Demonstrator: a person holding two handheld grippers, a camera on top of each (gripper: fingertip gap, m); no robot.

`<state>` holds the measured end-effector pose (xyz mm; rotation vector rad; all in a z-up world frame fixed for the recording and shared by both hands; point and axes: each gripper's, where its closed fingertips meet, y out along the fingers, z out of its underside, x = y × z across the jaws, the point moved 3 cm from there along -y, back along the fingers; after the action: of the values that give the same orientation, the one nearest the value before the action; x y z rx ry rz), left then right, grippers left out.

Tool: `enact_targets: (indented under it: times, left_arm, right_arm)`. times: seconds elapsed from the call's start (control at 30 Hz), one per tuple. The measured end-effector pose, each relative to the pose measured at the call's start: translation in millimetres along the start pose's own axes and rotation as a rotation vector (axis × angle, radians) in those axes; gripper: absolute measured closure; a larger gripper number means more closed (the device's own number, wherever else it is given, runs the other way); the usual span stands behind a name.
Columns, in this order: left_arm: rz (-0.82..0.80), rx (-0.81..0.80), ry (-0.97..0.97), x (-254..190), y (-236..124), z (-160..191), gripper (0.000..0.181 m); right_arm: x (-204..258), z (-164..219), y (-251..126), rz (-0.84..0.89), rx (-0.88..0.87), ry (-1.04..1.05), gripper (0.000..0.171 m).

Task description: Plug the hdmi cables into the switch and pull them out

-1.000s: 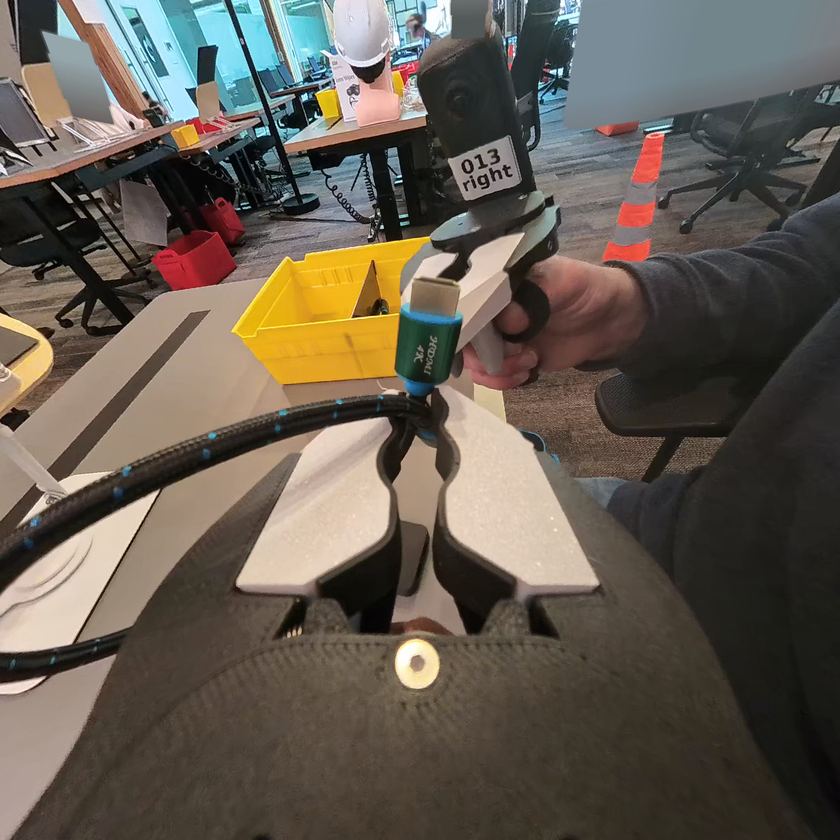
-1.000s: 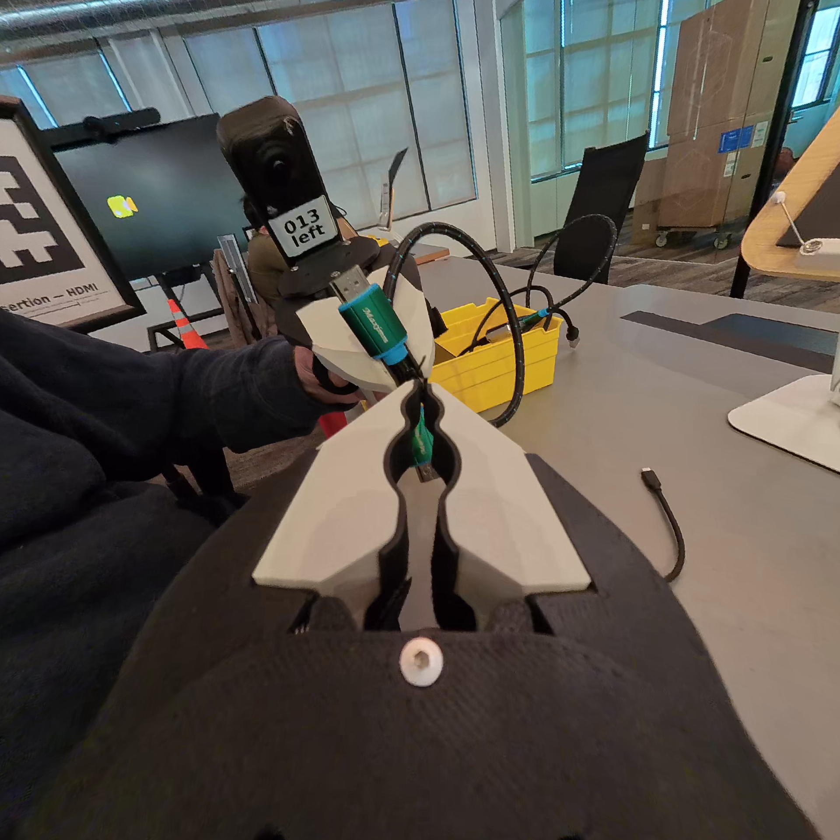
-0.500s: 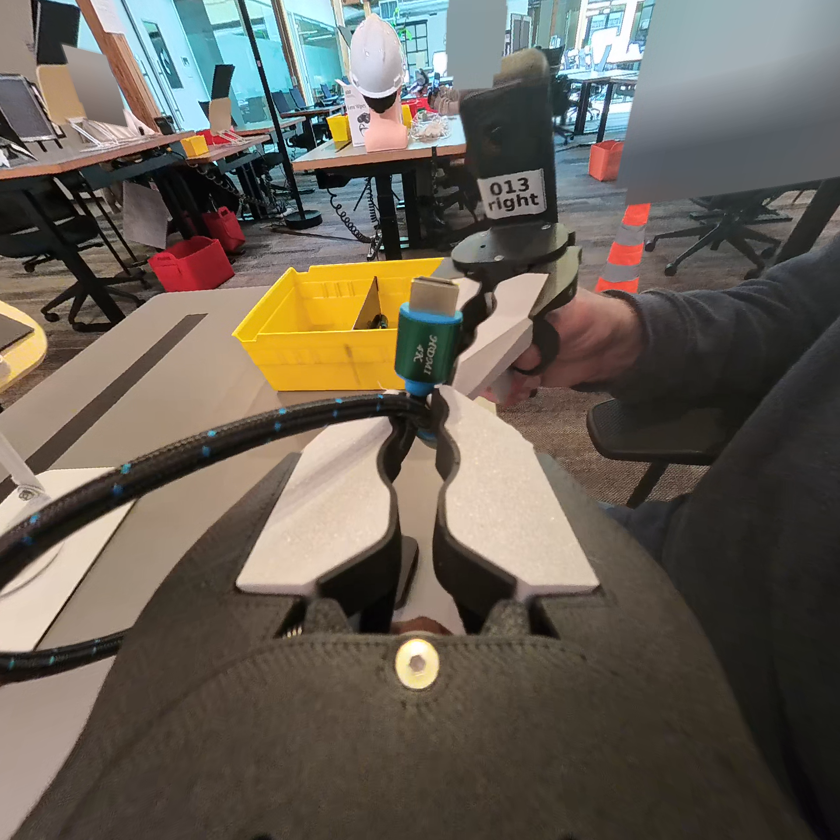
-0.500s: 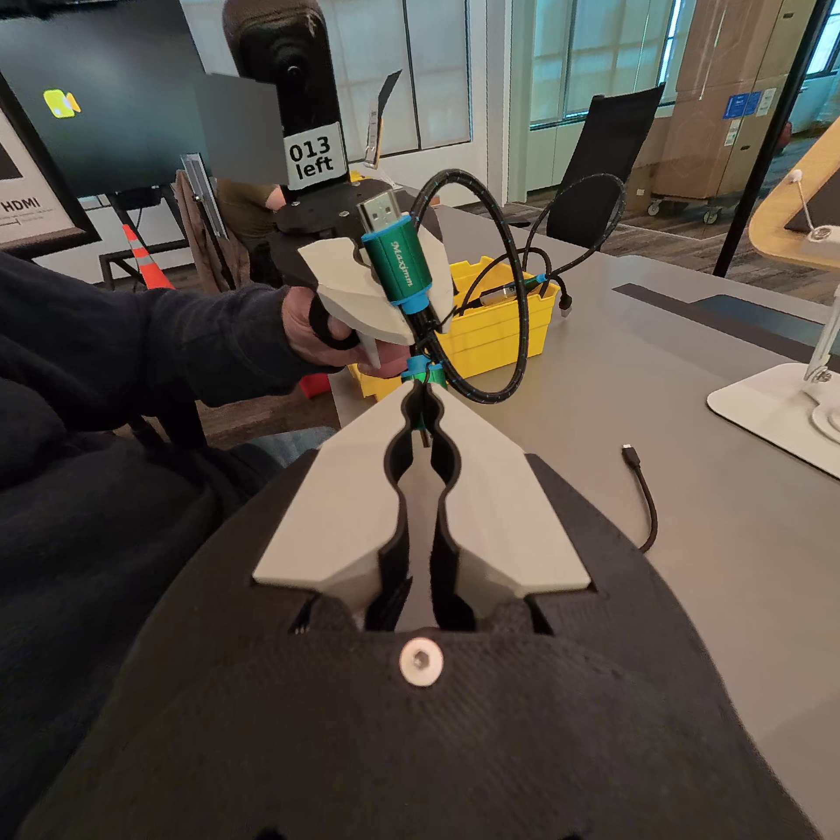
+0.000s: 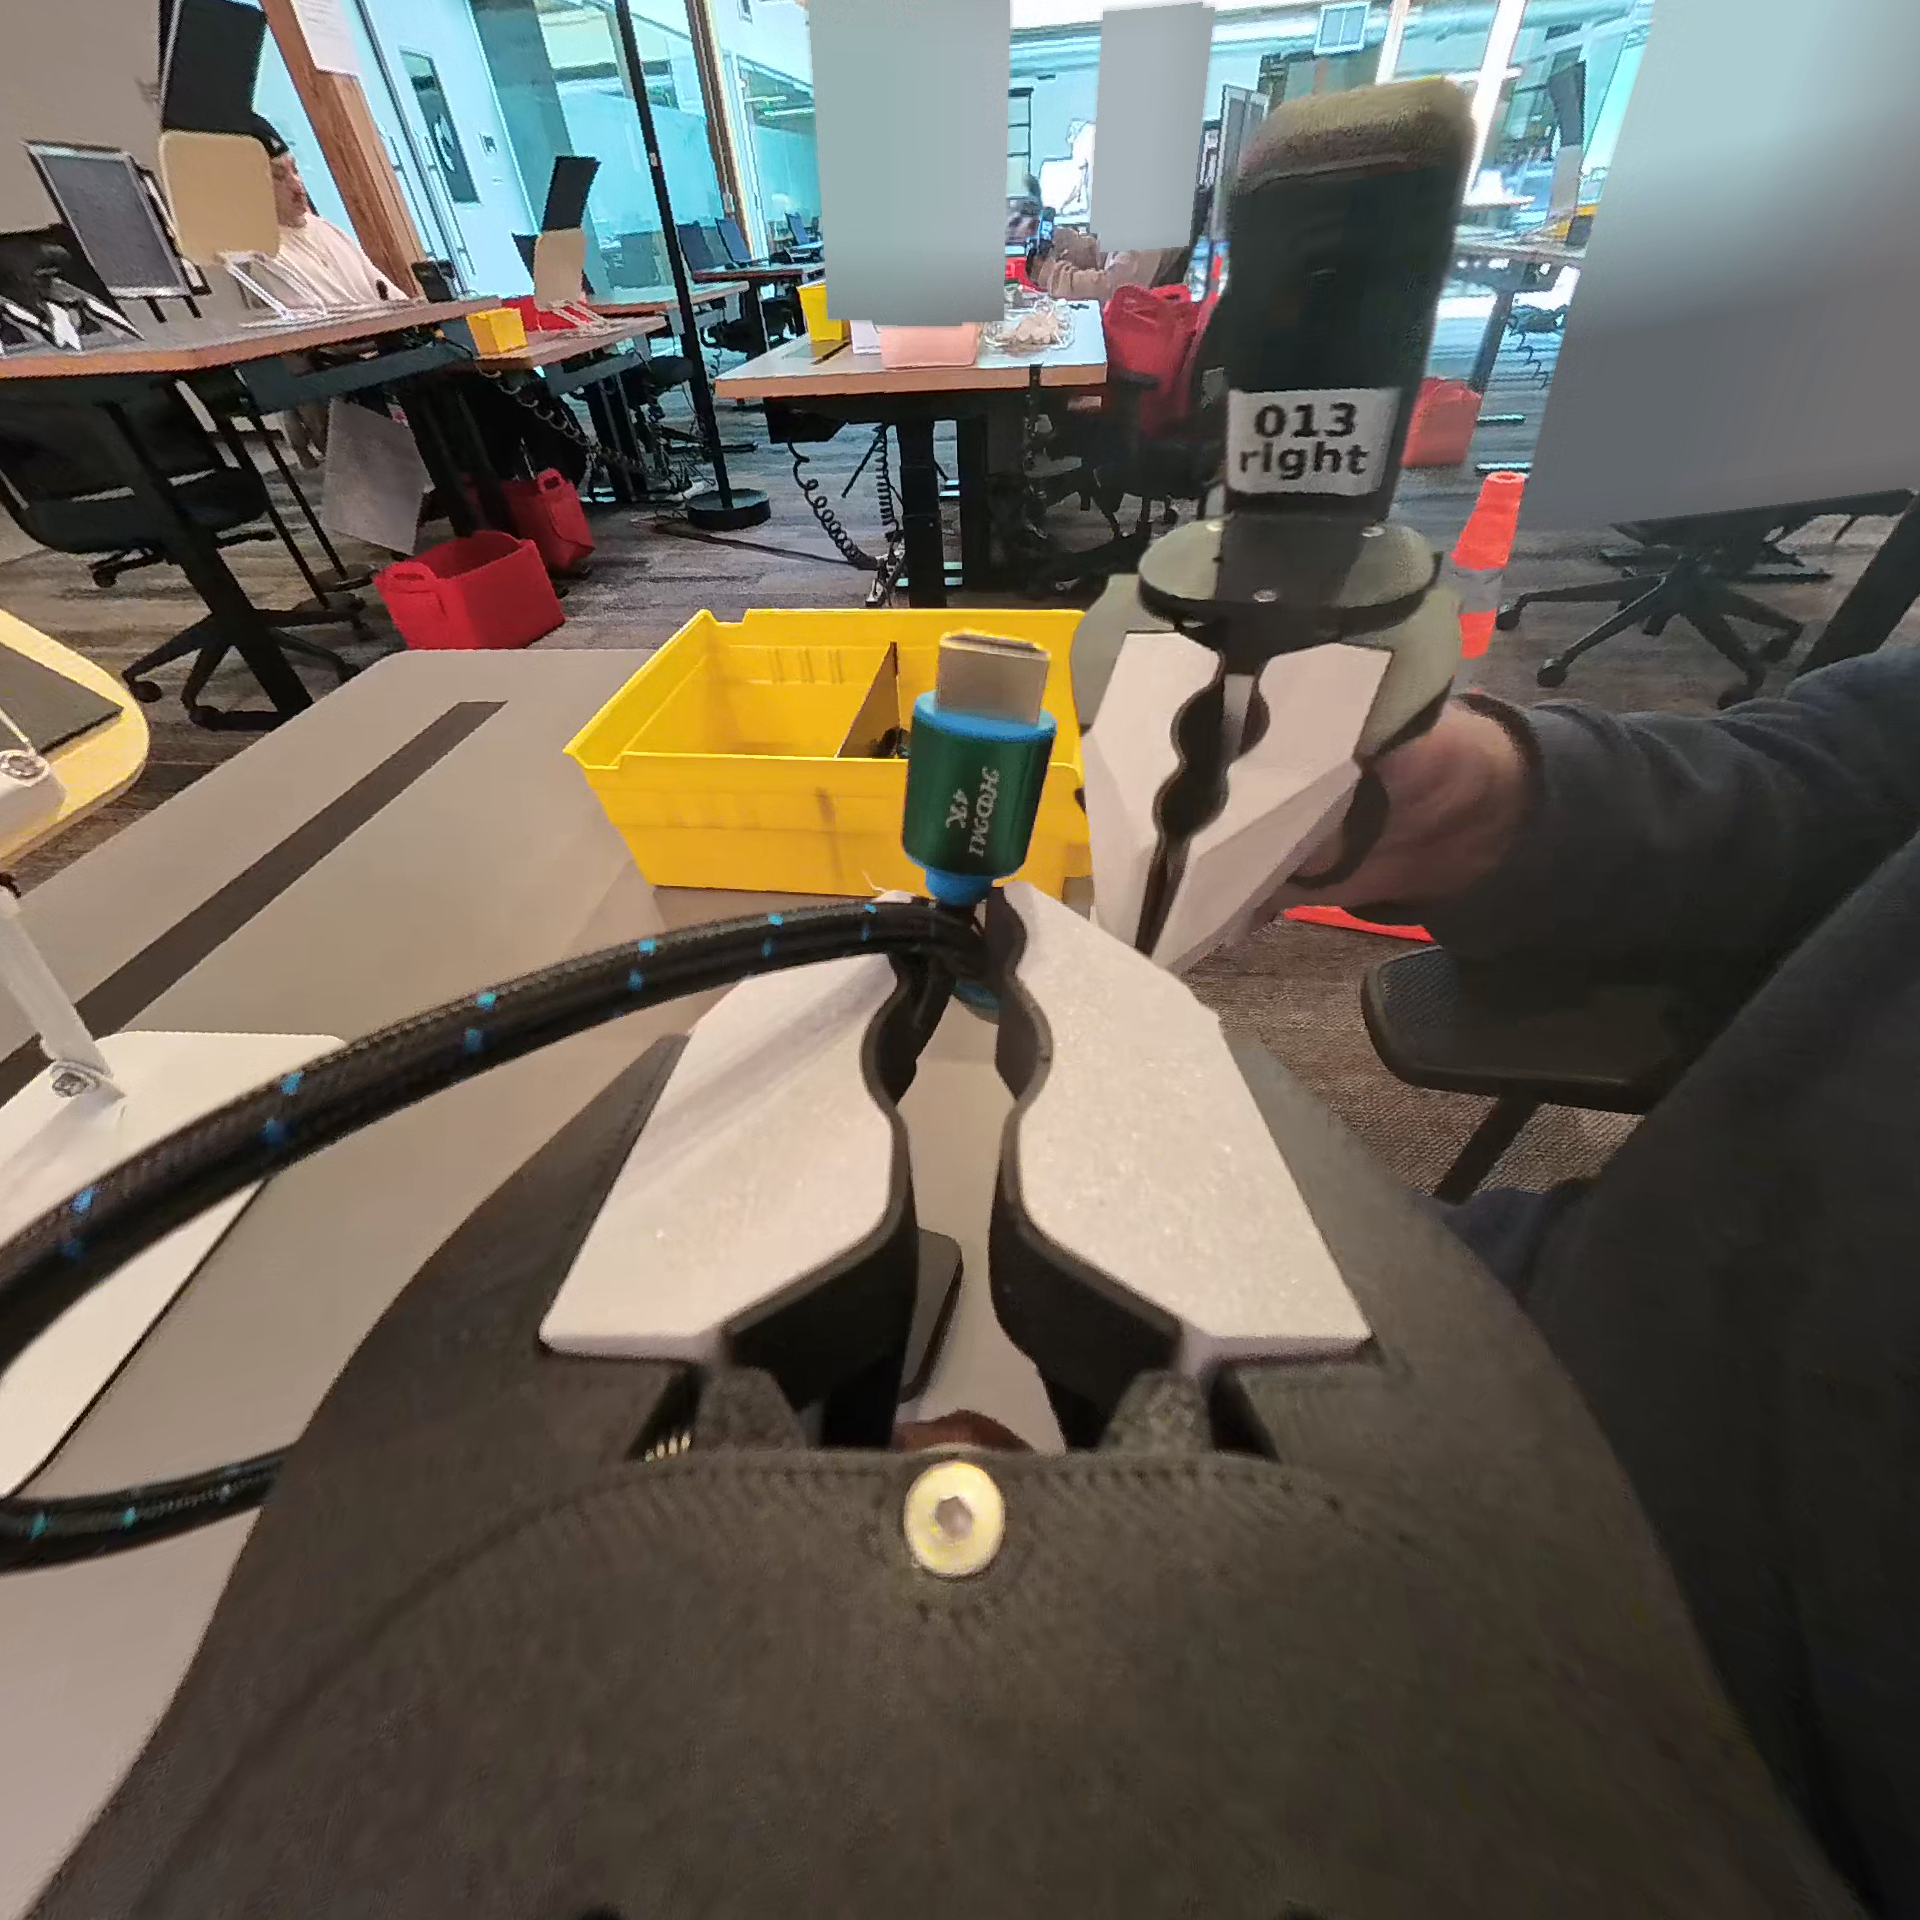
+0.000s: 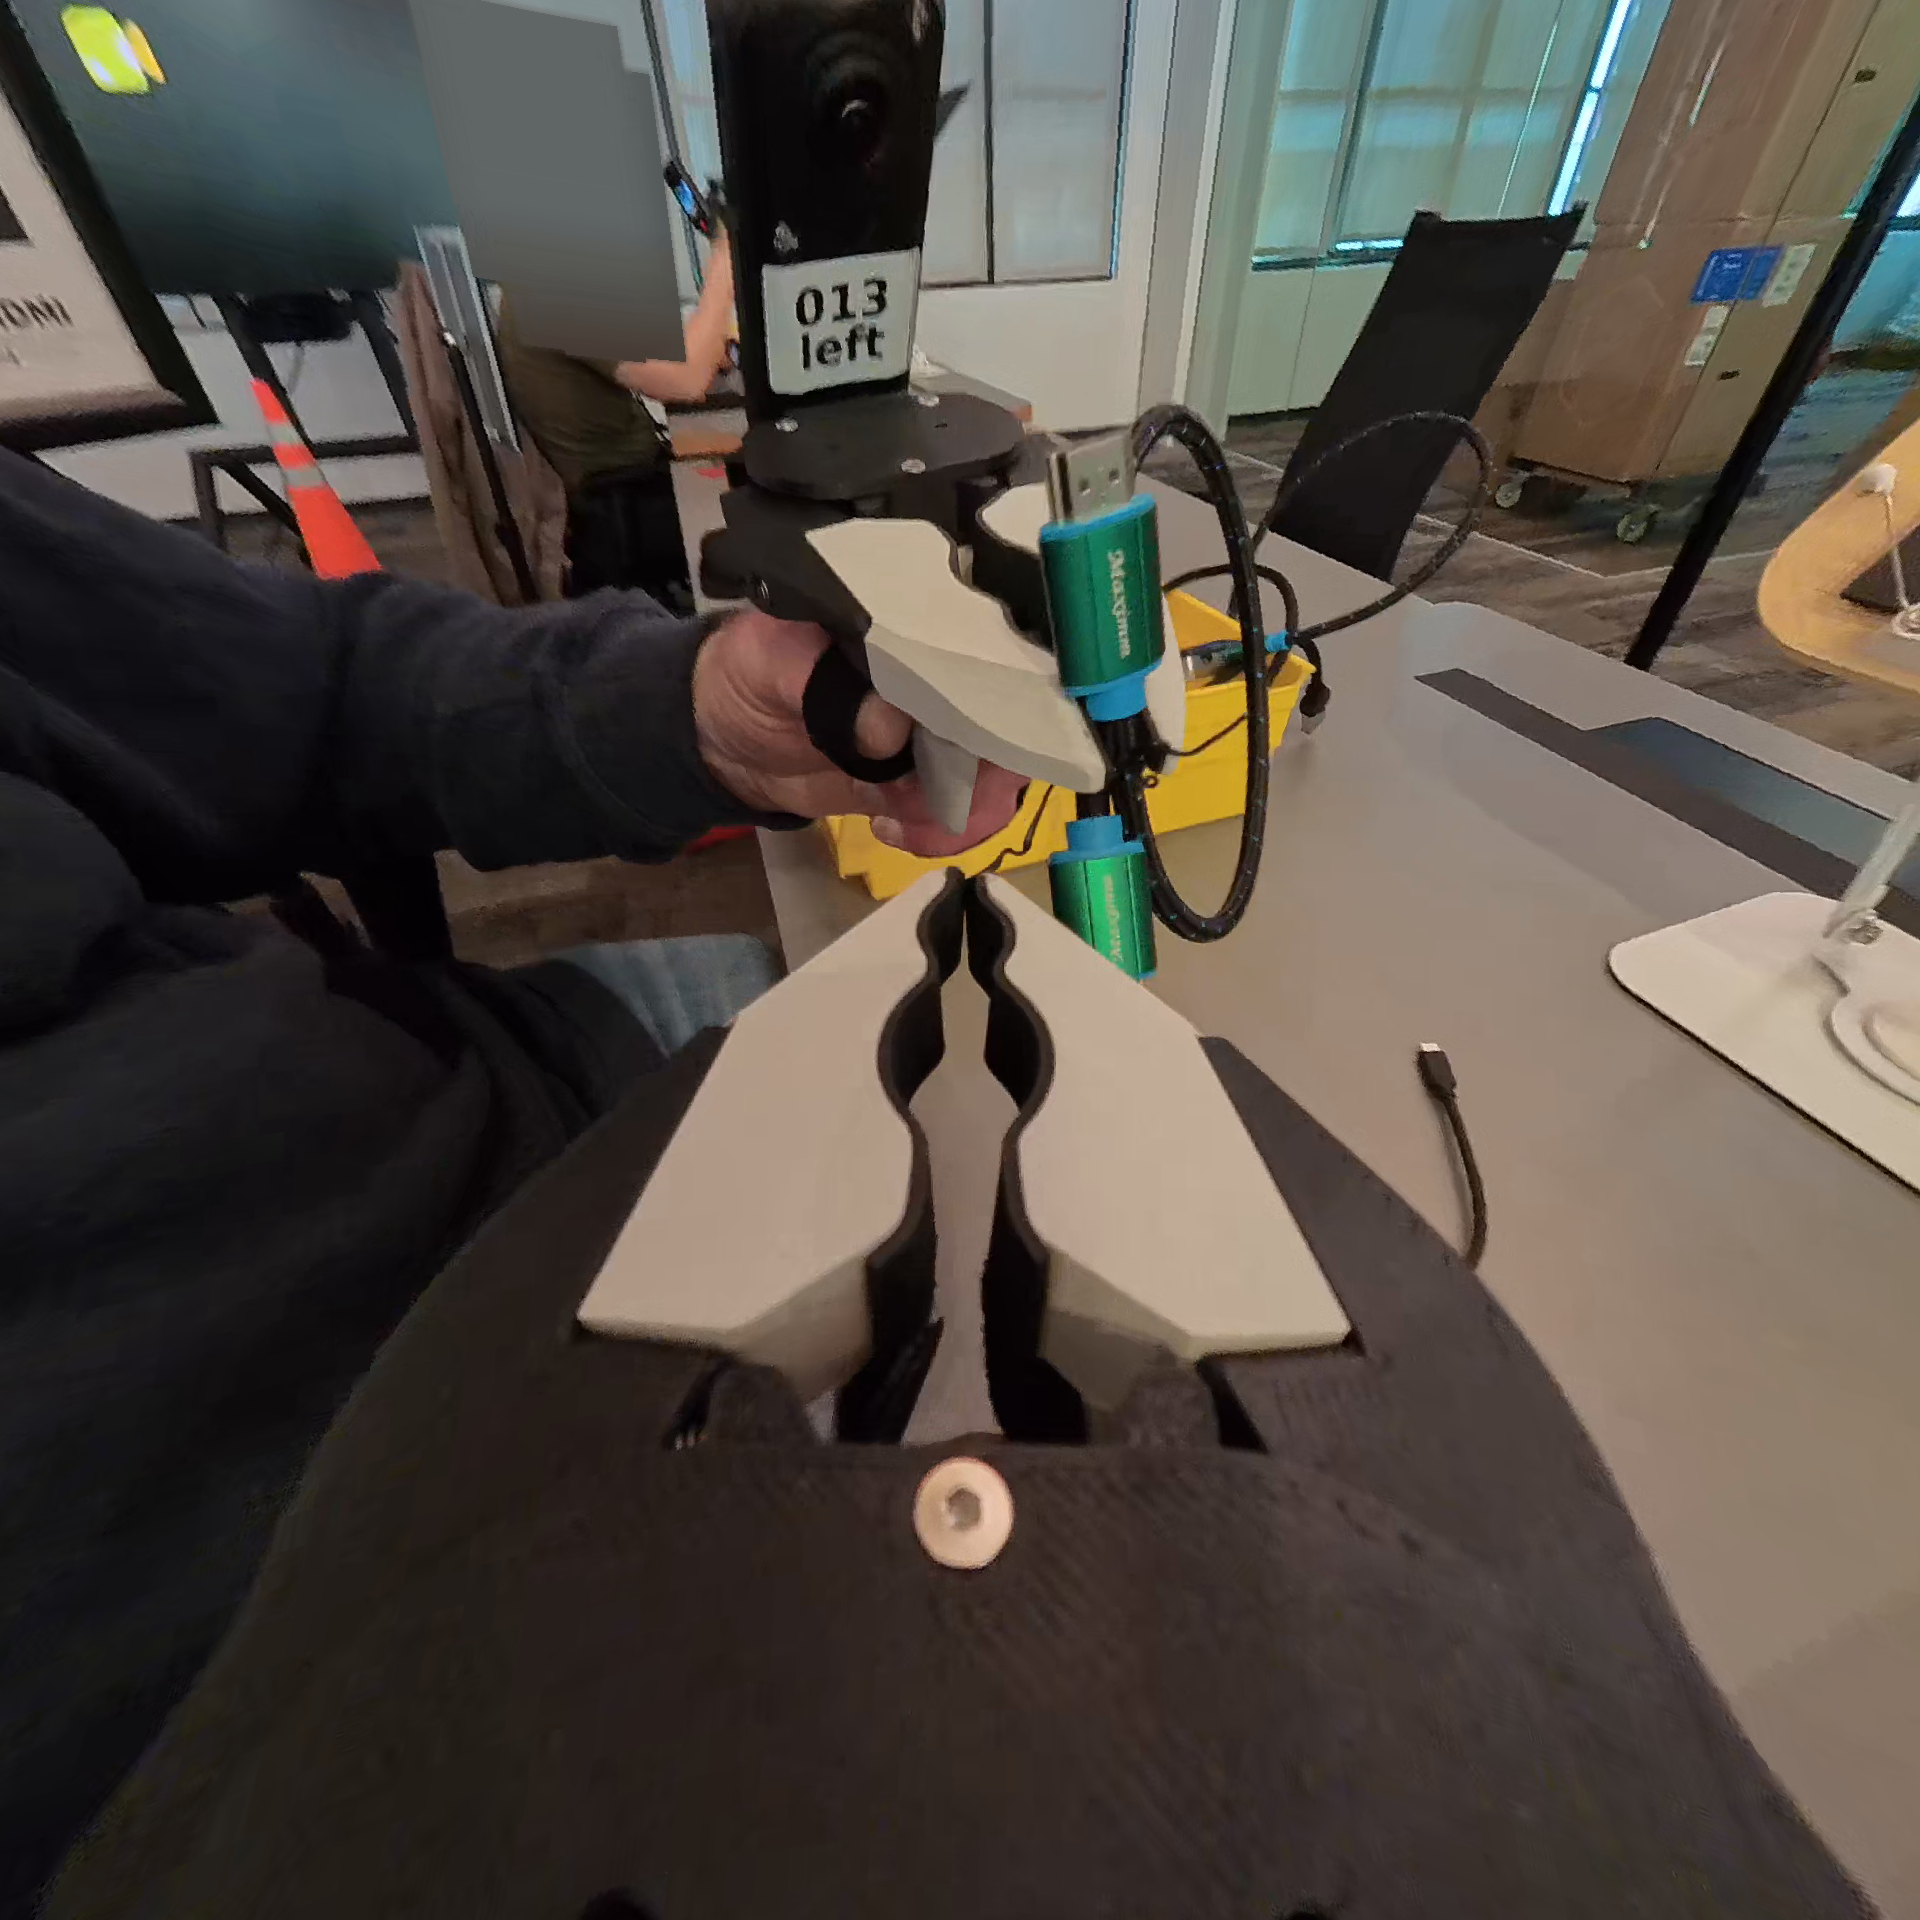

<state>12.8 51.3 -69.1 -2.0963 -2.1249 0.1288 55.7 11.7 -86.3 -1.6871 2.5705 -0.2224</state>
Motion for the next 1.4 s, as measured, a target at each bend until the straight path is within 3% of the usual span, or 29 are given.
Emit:
enact_targets:
  times: [0.37,0.5,0.63,0.8,0.83,1.2,1.3,1.4]
  left_arm:
    - [-0.013,-0.055,-0.123,8.4,-1.3,0.8,0.172]
    - [-0.03,-0.2,-0.238,28.6,-24.5,-22.3,0.172]
    - [-0.073,-0.201,-0.228,41.6,-41.0,-25.8,0.172]
    - [-0.079,-0.138,-0.179,31.5,-24.5,-14.7,0.172]
    - [-0.077,-0.134,-0.179,29.3,-21.1,-13.3,0.172]
    - [-0.142,-0.197,-0.269,38.7,-19.1,-6.8,0.171]
    - [-0.163,-0.218,-0.29,43.7,-23.3,-6.6,0.171]
    - [-0.185,-0.23,-0.282,46.1,-27.2,-8.9,0.172]
  right_arm:
    - [-6.5,26.9,17.0,0.173,0.239,-0.256,0.171]
    - [-5.0,52.8,22.4,0.166,0.361,-0.304,0.171]
    - [-12.3,37.7,16.2,0.182,0.282,-0.255,0.171]
    - [-23.8,5.6,6.0,0.273,0.122,-0.218,0.171]
    - [-26.4,0.9,6.4,0.289,0.1,-0.208,0.149]
    - [-26.2,0.6,26.2,0.251,0.14,-0.148,0.146]
    - [-13.4,-3.4,29.9,0.181,0.124,-0.178,0.163]
    - [-17.8,-0.8,34.6,0.222,0.179,-0.181,0.152]
